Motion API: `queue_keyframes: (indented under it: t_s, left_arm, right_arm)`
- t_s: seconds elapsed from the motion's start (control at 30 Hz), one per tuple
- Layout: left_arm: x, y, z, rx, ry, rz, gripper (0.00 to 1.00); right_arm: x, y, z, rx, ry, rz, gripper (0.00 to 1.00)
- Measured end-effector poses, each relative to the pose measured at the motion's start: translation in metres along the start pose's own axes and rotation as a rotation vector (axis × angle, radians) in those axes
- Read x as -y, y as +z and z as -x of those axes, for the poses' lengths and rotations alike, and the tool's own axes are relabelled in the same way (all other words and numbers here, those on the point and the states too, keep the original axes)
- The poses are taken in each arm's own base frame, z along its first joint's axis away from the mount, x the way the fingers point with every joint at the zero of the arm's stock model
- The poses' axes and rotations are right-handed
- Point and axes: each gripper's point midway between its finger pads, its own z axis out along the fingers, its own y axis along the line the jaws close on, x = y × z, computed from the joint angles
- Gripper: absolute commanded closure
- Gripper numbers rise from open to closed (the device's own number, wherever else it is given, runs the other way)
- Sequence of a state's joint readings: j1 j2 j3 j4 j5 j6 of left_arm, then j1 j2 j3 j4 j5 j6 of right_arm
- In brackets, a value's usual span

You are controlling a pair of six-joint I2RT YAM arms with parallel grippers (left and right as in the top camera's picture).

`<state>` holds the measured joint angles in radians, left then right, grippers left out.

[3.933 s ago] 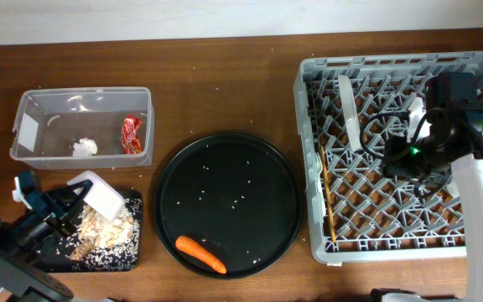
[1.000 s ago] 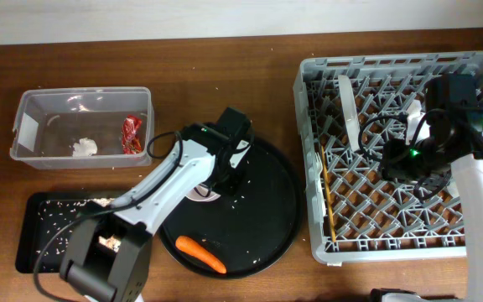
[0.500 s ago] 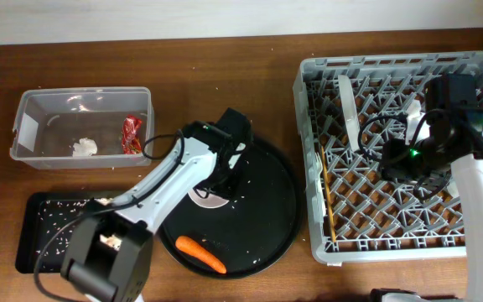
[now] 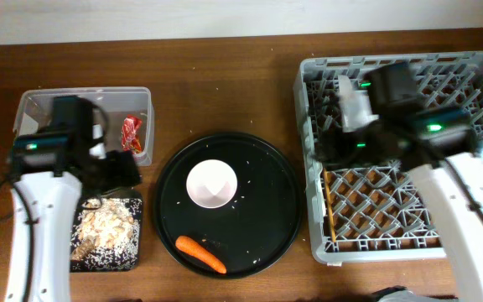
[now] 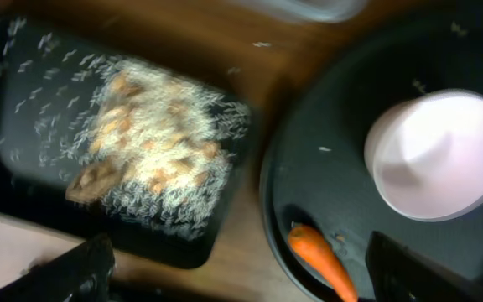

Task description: Sort waste into correct bins and load items into the dishwasher rack

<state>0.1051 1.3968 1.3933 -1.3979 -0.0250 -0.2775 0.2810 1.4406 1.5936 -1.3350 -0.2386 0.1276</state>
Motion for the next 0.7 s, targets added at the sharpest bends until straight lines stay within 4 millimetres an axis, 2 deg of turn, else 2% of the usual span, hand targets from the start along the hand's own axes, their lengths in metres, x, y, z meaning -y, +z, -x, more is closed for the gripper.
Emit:
queue_keyframes:
  t_s: [0.07, 0.1, 0.13, 0.23, 0.3, 0.33, 0.4, 0.47, 0.53, 0.6, 0.63, 0.7]
  left_arm:
    - [-0.024, 0.000, 0.002, -0.014, -0.107, 0.003, 0.02]
    - [-0.027, 0.000, 0.002, -0.015, -0.121, 0.003, 0.02]
    - [-0.045, 0.000, 0.003, -0.020, -0.199, 0.002, 0.02]
    - [-0.055, 0.000, 0.003, -0.025, -0.250, -0.007, 0.02]
    - [-0.056, 0.000, 0.003, -0.027, -0.257, -0.013, 0.02]
    - [-0.055, 0.000, 0.003, -0.027, -0.258, -0.017, 0.02]
    - [-0.054, 0.000, 0.003, -0.029, -0.257, -0.023, 0.02]
    - [-0.054, 0.000, 0.003, -0.029, -0.257, -0.024, 0.02]
    - [-0.053, 0.000, 0.003, -0.030, -0.257, -0.027, 0.02]
    - [-0.053, 0.000, 0.002, -0.030, -0.257, -0.027, 0.02]
    - [-0.053, 0.000, 0.003, -0.030, -0.258, -0.027, 0.02]
    - [-0.053, 0.000, 0.003, -0.030, -0.257, -0.027, 0.02]
  right_arm:
    - [-0.031, 0.020, 0.002, -0.032, -0.079, 0.042, 0.40]
    - [-0.045, 0.034, 0.002, -0.053, -0.112, 0.056, 0.40]
    - [-0.057, 0.047, 0.002, -0.074, -0.139, 0.068, 0.43]
    - [-0.088, 0.092, 0.000, -0.138, -0.195, 0.091, 0.47]
    - [-0.099, 0.124, -0.004, -0.187, -0.198, 0.092, 0.49]
    - [-0.103, 0.145, -0.008, -0.223, -0.188, 0.086, 0.49]
    - [-0.102, 0.170, -0.011, -0.259, -0.156, 0.072, 0.49]
    - [-0.099, 0.189, -0.013, -0.285, -0.132, 0.060, 0.49]
    - [-0.093, 0.218, -0.020, -0.334, -0.103, 0.036, 0.50]
    - [-0.090, 0.232, -0.022, -0.350, -0.092, 0.029, 0.51]
    - [-0.087, 0.241, -0.026, -0.368, -0.084, 0.021, 0.53]
    - [-0.082, 0.255, -0.034, -0.406, -0.072, 0.004, 0.74]
